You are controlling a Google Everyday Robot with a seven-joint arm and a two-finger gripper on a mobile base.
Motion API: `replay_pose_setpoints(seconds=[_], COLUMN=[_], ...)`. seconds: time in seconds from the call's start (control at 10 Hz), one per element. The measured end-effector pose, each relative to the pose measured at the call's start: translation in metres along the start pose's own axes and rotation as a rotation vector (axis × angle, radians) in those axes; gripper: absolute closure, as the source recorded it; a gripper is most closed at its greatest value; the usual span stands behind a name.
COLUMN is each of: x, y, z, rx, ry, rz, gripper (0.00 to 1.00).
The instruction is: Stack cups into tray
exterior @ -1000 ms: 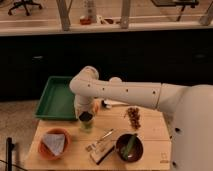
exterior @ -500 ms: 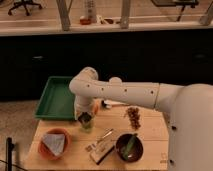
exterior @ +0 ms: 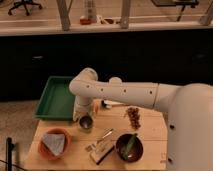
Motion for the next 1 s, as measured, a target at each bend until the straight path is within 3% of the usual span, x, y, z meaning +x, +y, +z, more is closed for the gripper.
replay_pose_setpoints(seconds=[0.6,1.0], x=[0.003,0.007], y=[0.006,0.017], z=[0.006,0.032], rx=[-0.008,-0.004], ry=[-0.014,-0.048], rz=[0.012,0.025], gripper=[0.20,0.20])
